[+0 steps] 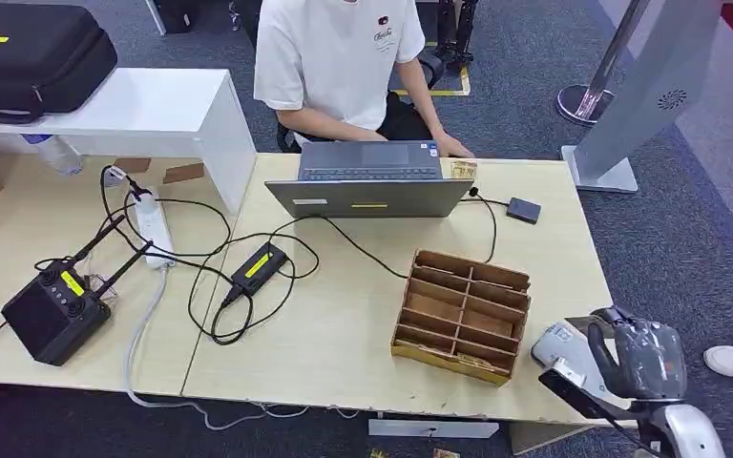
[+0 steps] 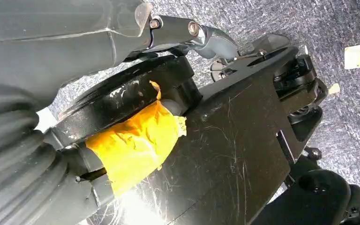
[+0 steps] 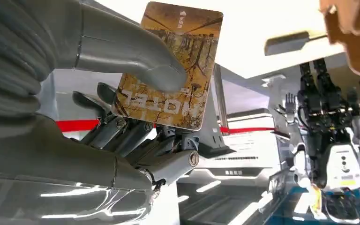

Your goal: Pass the card to the sensor for recognition and then transmit it.

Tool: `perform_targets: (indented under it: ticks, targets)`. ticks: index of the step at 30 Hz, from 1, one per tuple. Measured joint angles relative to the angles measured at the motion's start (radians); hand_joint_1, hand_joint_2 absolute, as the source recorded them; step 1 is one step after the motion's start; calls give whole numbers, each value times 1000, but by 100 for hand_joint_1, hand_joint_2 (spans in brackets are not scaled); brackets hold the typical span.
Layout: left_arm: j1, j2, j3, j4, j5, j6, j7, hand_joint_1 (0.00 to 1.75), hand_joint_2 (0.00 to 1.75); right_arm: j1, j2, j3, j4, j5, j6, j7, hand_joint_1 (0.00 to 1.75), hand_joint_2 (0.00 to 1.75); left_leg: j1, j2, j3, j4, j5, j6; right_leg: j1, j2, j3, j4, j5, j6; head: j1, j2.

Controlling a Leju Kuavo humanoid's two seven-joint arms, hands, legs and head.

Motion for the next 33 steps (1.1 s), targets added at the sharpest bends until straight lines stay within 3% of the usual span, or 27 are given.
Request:
perform_targets:
  ticks: [11,33]
  targets:
    - [0,0,0,0,12,0,4,0,175,39,39,-52,60,0,-14,-29,175,175,0,0,0,0,0,0,0,0,0,0,0,0,0,0]
    - [0,0,0,0,17,2,9,0,175,43,104,-71,142,24,-52,-57,175,175,0,1,2,0,0,0,0,1,2,0,0,0,0,0]
